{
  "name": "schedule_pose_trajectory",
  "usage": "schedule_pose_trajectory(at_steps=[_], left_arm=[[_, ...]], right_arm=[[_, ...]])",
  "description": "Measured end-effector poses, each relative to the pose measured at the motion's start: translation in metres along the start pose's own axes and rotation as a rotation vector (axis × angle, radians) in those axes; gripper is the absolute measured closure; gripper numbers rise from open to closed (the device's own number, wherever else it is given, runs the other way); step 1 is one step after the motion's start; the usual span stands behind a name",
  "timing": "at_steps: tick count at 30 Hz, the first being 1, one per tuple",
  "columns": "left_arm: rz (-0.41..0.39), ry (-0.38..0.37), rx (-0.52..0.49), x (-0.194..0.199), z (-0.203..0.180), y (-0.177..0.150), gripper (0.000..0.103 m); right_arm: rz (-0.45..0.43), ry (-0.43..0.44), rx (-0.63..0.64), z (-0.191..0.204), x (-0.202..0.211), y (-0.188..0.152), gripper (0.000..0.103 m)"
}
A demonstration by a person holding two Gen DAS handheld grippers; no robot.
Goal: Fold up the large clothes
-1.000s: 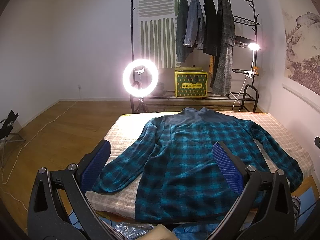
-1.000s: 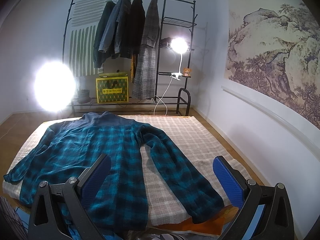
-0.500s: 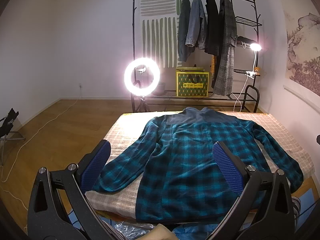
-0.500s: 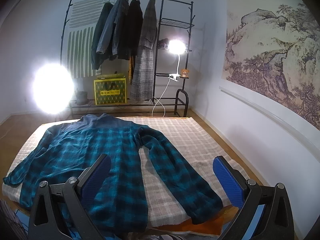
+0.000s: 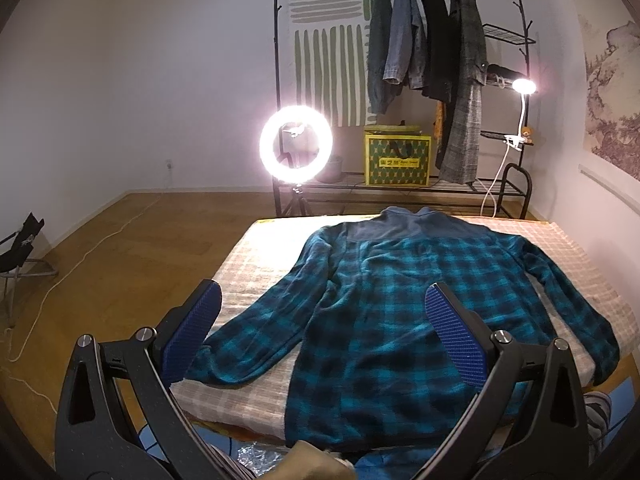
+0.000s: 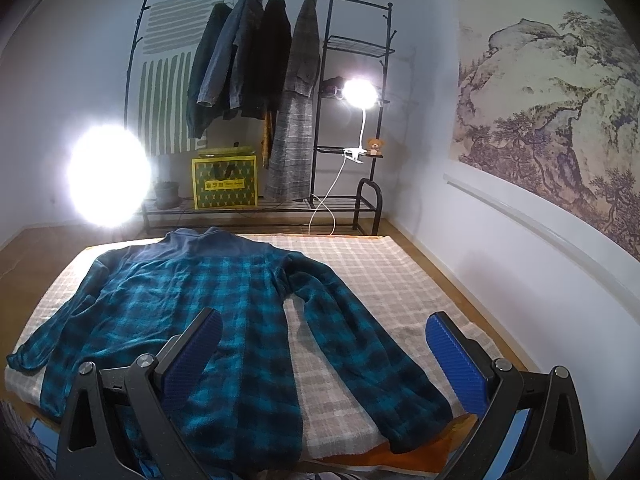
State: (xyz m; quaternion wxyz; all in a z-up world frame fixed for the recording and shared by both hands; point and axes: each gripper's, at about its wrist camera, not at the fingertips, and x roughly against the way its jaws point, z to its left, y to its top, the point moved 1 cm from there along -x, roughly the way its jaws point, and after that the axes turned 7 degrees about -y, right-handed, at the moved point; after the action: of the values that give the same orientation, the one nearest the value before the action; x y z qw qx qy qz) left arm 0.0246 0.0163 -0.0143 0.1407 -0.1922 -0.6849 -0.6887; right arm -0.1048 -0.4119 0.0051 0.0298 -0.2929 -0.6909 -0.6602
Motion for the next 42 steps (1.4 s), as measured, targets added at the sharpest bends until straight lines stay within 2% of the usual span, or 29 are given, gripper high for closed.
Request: schedule_pose_trajectory(at_steps=[5, 8, 10, 13, 17, 19, 22, 25, 28, 29, 31, 33, 36, 39, 42], left_arm=[[0.002, 0.016, -0.008, -0.02, 0.021, -0.008, 0.0], [-0.004, -0.028, 0.043, -0.034, 0.048, -0.012, 0.0], [0.0, -0.041, 0.078, -0.043, 0.068, -0.014, 0.005], [0.023, -0.021, 0.089, -0.062, 0.096, -0.019, 0.009], [0.136, -0.049, 0.131, -0.103, 0.144, -0.033, 0.018], [0.18, -0.037, 0.174, -0.122, 0.171, -0.042, 0.025], [0.249, -0.032, 0.235, -0.147, 0.207, -0.06, 0.026], [0.32, 0.002, 0.302, -0.171, 0.245, -0.085, 0.034], [0.391, 0.005, 0.427, -0.19, 0.28, -0.112, 0.035], [0.418, -0.004, 0.5, -0.197, 0.295, -0.124, 0.035], [0.454, -0.014, 0.579, -0.203, 0.307, -0.137, 0.035], [0.497, 0.006, 0.656, -0.211, 0.321, -0.155, 0.035], [0.526, 0.005, 0.696, -0.221, 0.326, -0.166, 0.035], [0.543, 0.028, 0.661, -0.229, 0.314, -0.165, 0.035], [0.542, 0.035, 0.568, -0.234, 0.289, -0.154, 0.034]], right_arm=[[0.006, 0.024, 0.003, 0.012, -0.009, 0.001, 0.0], [0.012, 0.049, 0.003, 0.02, -0.014, 0.001, 0.0], [0.013, 0.073, 0.004, 0.028, -0.018, 0.0, 0.0], [0.018, 0.107, 0.013, 0.04, -0.022, 0.001, 0.0], [0.007, 0.15, 0.03, 0.058, -0.027, 0.002, 0.0], [-0.027, 0.198, 0.02, 0.064, -0.026, 0.001, 0.0], [-0.055, 0.254, 0.001, 0.075, -0.026, -0.001, 0.0], [-0.031, 0.268, 0.01, 0.091, -0.031, -0.002, 0.0], [-0.011, 0.284, 0.036, 0.108, -0.036, -0.003, 0.0], [0.002, 0.291, 0.05, 0.116, -0.039, -0.003, 0.0], [0.023, 0.321, 0.067, 0.13, -0.043, -0.002, 0.0], [0.034, 0.343, 0.078, 0.141, -0.045, -0.002, 0.001], [0.036, 0.366, 0.106, 0.162, -0.045, -0.002, 0.002], [0.047, 0.381, 0.138, 0.182, -0.046, -0.005, 0.002], [0.063, 0.404, 0.161, 0.195, -0.046, -0.011, 0.002]])
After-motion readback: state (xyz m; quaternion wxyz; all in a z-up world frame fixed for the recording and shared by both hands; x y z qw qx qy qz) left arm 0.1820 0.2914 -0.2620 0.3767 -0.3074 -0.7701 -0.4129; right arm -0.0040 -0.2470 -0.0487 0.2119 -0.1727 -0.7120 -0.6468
